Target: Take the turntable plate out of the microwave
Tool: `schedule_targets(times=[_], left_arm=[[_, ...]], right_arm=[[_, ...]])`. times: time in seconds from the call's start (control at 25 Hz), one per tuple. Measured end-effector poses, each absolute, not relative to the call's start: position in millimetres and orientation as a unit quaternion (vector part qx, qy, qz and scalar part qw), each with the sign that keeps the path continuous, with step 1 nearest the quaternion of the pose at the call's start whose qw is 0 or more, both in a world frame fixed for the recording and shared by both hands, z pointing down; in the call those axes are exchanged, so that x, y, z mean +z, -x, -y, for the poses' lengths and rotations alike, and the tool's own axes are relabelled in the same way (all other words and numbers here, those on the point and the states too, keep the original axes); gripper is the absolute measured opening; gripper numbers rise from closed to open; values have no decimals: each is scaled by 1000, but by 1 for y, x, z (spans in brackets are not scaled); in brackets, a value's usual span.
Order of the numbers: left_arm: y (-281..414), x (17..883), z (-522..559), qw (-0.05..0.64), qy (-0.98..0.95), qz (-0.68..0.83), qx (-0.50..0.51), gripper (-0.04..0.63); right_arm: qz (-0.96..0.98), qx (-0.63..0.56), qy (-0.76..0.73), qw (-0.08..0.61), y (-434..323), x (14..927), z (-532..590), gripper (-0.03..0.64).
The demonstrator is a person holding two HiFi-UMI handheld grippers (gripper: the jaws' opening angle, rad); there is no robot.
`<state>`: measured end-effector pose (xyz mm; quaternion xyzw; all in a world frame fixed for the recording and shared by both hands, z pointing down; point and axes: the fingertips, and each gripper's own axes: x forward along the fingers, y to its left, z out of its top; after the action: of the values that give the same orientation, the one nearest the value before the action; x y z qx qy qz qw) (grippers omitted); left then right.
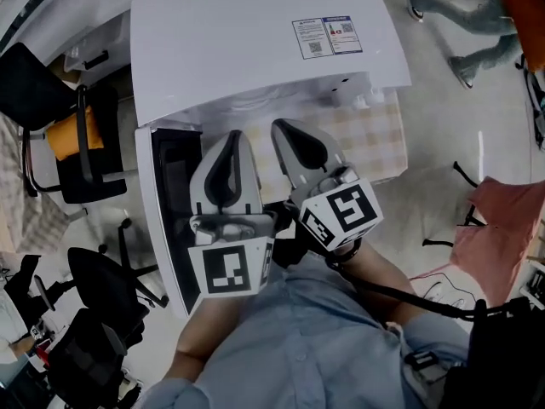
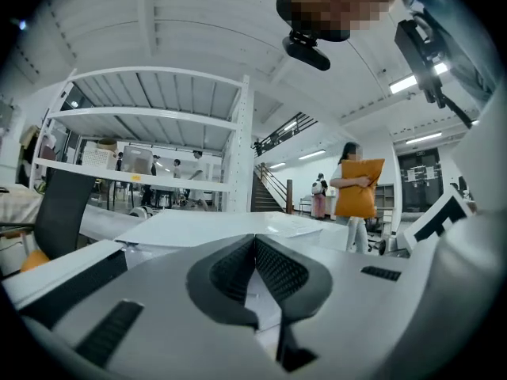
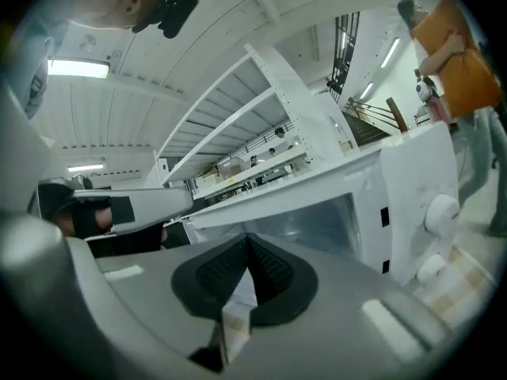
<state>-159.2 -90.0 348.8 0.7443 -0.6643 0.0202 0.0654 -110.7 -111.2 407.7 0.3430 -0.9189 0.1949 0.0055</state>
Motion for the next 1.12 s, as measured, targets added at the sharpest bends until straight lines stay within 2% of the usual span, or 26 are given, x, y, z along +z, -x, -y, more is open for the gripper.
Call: schedule_targets(times=[0.44, 0.64, 0.8, 0.92, 1.12], left_arm=[[164, 403, 103, 92, -732, 674, 18, 8], [165, 414, 102, 120, -728, 675, 27, 8], [166, 414, 99, 142, -727, 671, 35, 8], [166, 409, 102, 147, -730, 666, 35, 8], [175, 403, 110, 150, -725, 672, 35, 8]], right_arm=[[906, 236, -351, 19, 109, 494, 121, 2], [886, 293, -359, 31, 110, 532, 122, 2], [857, 373, -355, 8, 114, 548, 123, 5], [830, 437, -346, -25, 115, 557, 126, 32], [794, 508, -330, -48, 123, 570, 134, 120]])
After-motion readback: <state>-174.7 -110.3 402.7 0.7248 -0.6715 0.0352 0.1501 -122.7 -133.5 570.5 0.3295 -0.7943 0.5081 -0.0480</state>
